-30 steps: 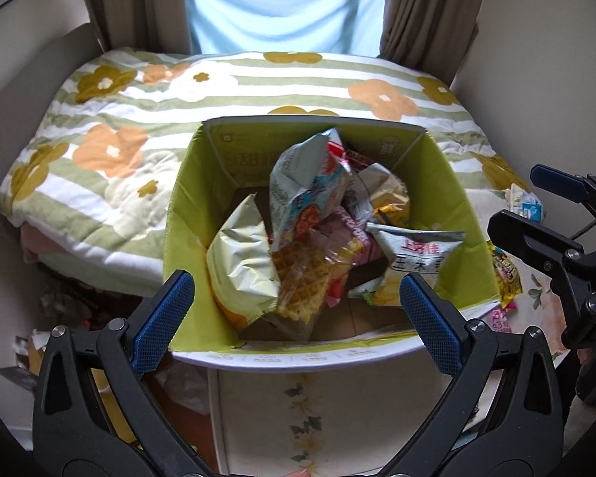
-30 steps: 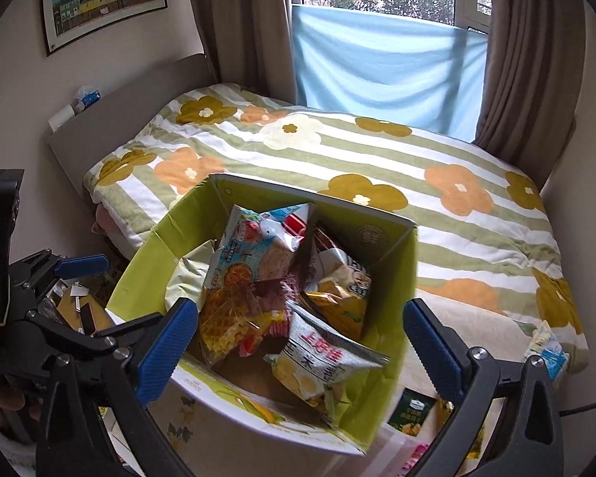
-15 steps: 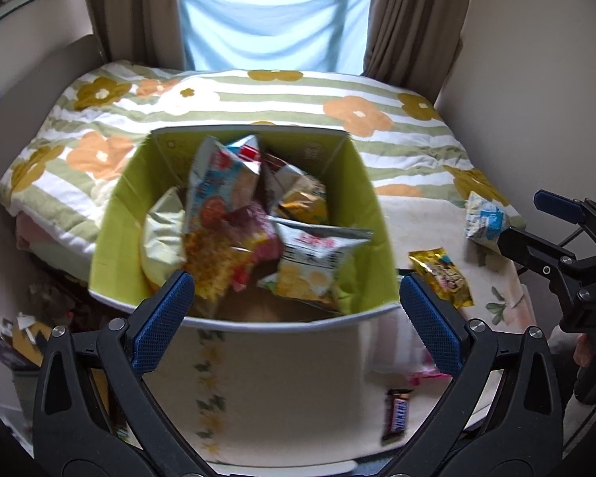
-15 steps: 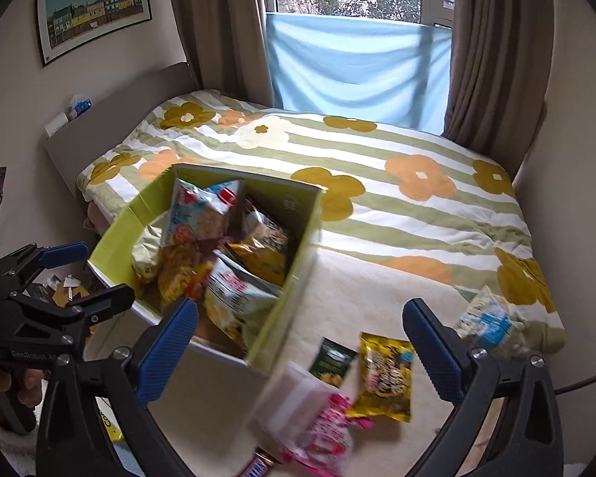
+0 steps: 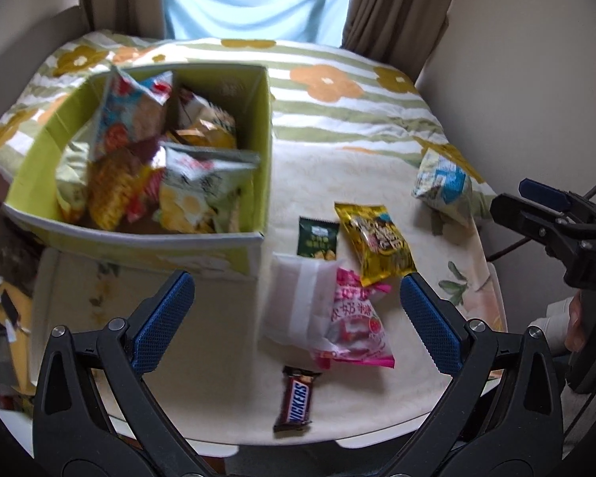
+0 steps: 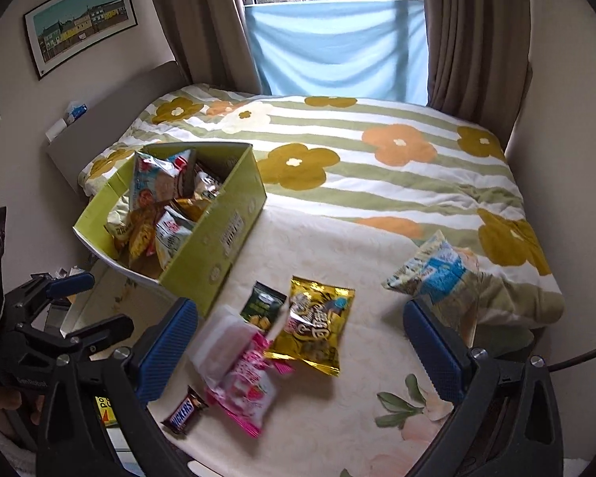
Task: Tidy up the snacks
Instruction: 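Move both tools back over the remaining snacks on the table, then grasp the white packet with the left tool while the right grasps the gold cookie bag, then lower the white packet into the box with the left tool while the right drops the gold bag, then move both tools back toward the Snickers bar and pink candy bag, then grasp the Snickers bar with the left tool while the right grasps the pink candy bag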
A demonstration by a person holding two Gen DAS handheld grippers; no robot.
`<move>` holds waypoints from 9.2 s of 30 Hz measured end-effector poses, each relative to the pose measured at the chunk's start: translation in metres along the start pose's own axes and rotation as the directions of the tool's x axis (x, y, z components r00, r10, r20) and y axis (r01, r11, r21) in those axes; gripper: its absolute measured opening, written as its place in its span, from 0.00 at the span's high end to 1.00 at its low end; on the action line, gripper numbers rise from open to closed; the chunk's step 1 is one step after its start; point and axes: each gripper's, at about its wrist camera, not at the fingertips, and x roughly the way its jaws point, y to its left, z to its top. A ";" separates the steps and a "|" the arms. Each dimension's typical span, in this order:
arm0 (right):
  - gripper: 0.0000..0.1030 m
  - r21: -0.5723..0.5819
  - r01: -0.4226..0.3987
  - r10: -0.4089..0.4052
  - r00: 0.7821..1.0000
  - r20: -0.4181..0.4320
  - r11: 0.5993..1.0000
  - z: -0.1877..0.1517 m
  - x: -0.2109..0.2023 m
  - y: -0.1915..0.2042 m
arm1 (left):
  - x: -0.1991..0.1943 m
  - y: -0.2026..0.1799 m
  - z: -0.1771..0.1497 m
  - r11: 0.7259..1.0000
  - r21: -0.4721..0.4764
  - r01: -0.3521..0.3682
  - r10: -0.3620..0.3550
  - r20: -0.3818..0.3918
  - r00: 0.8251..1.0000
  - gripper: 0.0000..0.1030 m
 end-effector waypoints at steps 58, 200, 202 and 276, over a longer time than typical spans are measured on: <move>0.40 0.180 0.093 -0.057 0.979 -0.195 0.979 -0.048 0.174 -0.013 | 0.123 0.017 -0.035 0.992 -0.011 0.128 -0.128 -0.197 0.972 0.42; 0.04 0.167 0.003 -0.001 1.000 -0.015 0.986 -0.051 0.010 0.021 | -0.014 0.030 -0.058 0.995 0.019 0.094 -0.093 -0.065 0.994 0.01; 0.04 0.177 0.001 0.005 0.999 -0.035 0.984 -0.060 0.021 0.015 | 0.000 0.025 -0.070 0.995 0.028 0.092 -0.089 -0.097 0.991 0.01; 0.50 0.015 0.069 -0.065 0.984 -0.166 0.998 -0.119 0.121 0.076 | 0.037 0.036 -0.119 0.996 0.087 -0.025 0.030 -0.060 0.998 0.75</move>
